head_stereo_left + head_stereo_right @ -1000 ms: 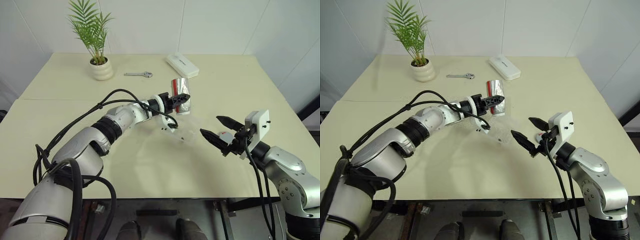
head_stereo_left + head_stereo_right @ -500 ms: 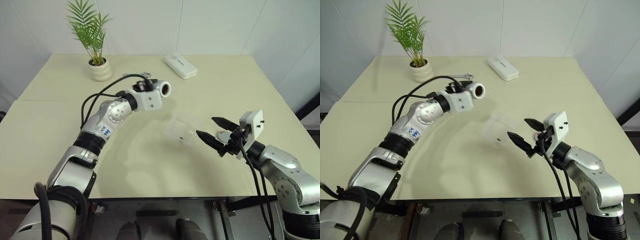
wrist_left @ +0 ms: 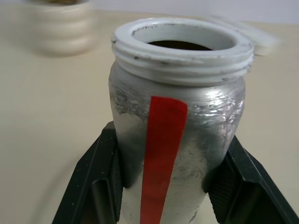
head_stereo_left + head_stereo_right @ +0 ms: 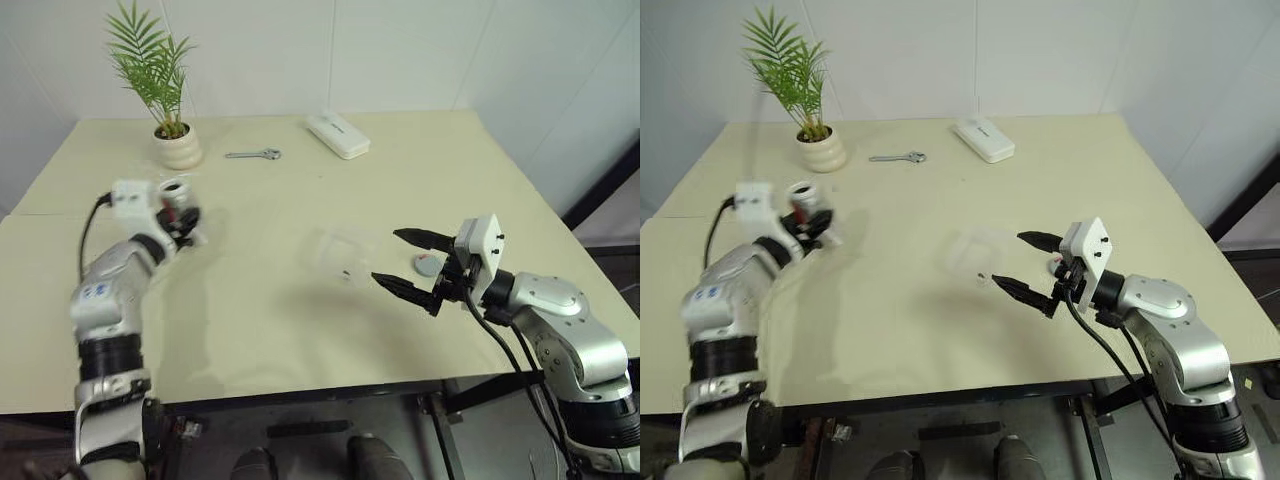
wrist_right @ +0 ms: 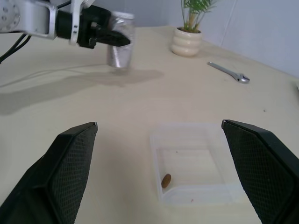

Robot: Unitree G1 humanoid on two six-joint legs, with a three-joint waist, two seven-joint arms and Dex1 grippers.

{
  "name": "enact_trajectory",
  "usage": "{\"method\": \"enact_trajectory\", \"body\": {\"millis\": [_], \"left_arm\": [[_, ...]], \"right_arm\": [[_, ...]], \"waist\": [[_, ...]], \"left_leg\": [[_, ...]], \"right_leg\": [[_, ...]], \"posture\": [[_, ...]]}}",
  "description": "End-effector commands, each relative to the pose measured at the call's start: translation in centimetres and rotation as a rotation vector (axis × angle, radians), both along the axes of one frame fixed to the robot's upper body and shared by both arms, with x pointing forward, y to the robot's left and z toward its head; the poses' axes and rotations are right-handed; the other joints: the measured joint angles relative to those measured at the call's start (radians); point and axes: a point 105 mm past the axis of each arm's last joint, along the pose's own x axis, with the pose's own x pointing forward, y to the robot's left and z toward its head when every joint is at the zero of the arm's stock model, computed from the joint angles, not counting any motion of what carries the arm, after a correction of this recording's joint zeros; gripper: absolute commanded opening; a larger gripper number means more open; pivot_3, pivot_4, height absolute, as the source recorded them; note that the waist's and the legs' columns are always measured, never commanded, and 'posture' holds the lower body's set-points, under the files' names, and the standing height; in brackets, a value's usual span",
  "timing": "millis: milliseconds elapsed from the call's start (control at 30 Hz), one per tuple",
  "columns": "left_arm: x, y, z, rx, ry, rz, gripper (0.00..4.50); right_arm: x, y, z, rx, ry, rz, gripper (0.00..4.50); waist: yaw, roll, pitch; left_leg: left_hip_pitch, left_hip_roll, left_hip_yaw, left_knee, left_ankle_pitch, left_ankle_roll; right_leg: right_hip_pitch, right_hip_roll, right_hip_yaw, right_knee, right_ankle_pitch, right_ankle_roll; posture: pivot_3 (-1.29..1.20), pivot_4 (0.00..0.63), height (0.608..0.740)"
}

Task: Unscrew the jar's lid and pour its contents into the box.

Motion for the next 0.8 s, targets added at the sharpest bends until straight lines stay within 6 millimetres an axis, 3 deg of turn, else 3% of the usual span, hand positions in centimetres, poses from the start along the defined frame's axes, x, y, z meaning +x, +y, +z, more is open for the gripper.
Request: {"method": "enact_trajectory", "body": {"millis": [33, 233, 400, 567, 633, 800], "left_arm": [[-2.4, 4.1, 2.0, 0.076, -0.116, 0.132, 1.91], [-4.4, 8.7, 0.5, 0.091, -0.089, 0.313, 1.91], [-4.6, 9.3, -1.5, 0.170, -0.037, 0.277, 1.91], [-3.9, 9.2, -2.5, 0.105, -0.028, 0.260, 1.91], [-3.6, 8.8, -2.8, 0.099, -0.025, 0.250, 2.66], [-3.9, 8.6, -3.3, 0.116, -0.005, 0.250, 4.00]], "right_arm": [[-0.5, 0.9, 1.2, 0.010, -0.060, 0.050, 4.49], [-0.3, 1.0, 1.3, -0.004, -0.098, 0.064, 4.49], [-0.4, 1.3, 1.5, -0.025, -0.117, 0.118, 4.49], [-0.5, 2.0, 1.6, -0.034, -0.120, 0.151, 4.49], [-0.6, 2.2, 1.5, -0.038, -0.118, 0.163, 4.50], [-0.8, 2.2, 1.5, -0.040, -0.107, 0.170, 4.50]], "waist": [[0.001, 0.000, 0.000], [0.014, -0.003, -0.002], [0.013, -0.004, -0.002], [0.016, -0.004, -0.002], [0.018, -0.004, -0.002], [0.020, -0.004, -0.002]], "left_leg": [[0.000, 0.000, 0.000, 0.000, 0.000, 0.000], [0.000, 0.000, 0.000, 0.000, 0.000, 0.000], [0.000, 0.000, 0.000, -0.001, 0.000, 0.000], [0.000, 0.000, 0.000, -0.002, 0.000, 0.000], [0.000, 0.000, 0.000, -0.002, 0.000, 0.000], [0.000, 0.000, 0.000, -0.002, 0.000, 0.000]], "right_leg": [[0.000, 0.000, 0.000, 0.000, 0.000, 0.000], [0.001, -0.001, -0.001, -0.002, 0.001, -0.001], [0.001, -0.001, -0.001, -0.004, 0.002, -0.001], [0.001, -0.001, -0.002, -0.005, 0.002, -0.002], [0.001, -0.001, -0.002, -0.005, 0.002, -0.002], [0.001, -0.001, -0.002, -0.005, 0.002, -0.002]], "posture": [[0.00, 0.150, 0.740], [0.00, 0.150, 0.740], [0.00, 0.150, 0.740], [0.00, 0.150, 0.740], [0.00, 0.150, 0.740], [0.00, 0.150, 0.740]]}}
